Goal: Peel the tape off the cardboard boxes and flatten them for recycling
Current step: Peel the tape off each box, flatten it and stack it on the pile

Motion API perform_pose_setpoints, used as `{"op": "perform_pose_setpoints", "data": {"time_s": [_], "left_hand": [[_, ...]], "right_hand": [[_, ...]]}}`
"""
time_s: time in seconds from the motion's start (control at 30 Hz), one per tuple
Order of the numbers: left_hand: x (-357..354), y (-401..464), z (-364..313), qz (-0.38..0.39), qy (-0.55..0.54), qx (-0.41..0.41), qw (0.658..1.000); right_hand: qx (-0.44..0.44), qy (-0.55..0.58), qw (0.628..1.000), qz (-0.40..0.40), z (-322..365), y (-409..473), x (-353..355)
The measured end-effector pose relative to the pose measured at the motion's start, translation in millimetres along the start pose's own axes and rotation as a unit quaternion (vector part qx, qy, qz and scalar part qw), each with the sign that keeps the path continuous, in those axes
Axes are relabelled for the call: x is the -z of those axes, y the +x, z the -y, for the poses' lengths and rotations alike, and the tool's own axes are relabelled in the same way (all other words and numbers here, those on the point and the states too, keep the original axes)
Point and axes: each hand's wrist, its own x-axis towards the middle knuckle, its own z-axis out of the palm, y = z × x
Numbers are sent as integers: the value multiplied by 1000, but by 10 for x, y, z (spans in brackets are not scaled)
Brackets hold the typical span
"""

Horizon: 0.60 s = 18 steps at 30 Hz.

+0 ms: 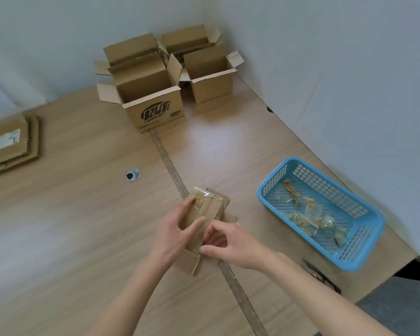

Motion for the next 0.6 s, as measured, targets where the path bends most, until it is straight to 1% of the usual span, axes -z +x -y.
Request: {"op": "perform_pose_setpoints", "data": {"time_s": [0.03, 0.1, 0.13, 0.17, 0.2, 0.3, 0.33, 0.4, 0.5, 0.6], "left_hand": [[9, -1, 1, 7, 47, -4, 999], [17, 9, -9, 7, 129, -15, 991], [7, 27, -7, 1, 146, -23, 989], [-10, 53, -16, -4, 148, -29, 988], [-31, 75, -30, -6, 146, -31, 989], [-58, 107, -59, -3, 135, -23, 991], [-61, 106, -63, -6, 135, -21, 991], [-89, 104, -82, -18, 150, -28, 988], [-183, 115, -121, -55, 214, -54, 974], [-248, 122, -121, -75, 202, -27, 976]], "right_hand": [[11, -7, 999, -35, -3, 11, 25], [24, -40, 983, -175, -5, 81, 141], [20, -57, 970, -237, 6, 123, 216], [10, -69, 959, -274, 26, 170, 283], [-10, -79, 957, -279, 48, 216, 340], [-58, -85, 971, -218, 64, 326, 396], [-61, -82, 972, -211, 70, 342, 392], [-65, -64, 971, -222, 58, 362, 388], [-79, -23, 969, -232, 39, 370, 399], [-87, 2, 976, -198, -1, 330, 452]]}}
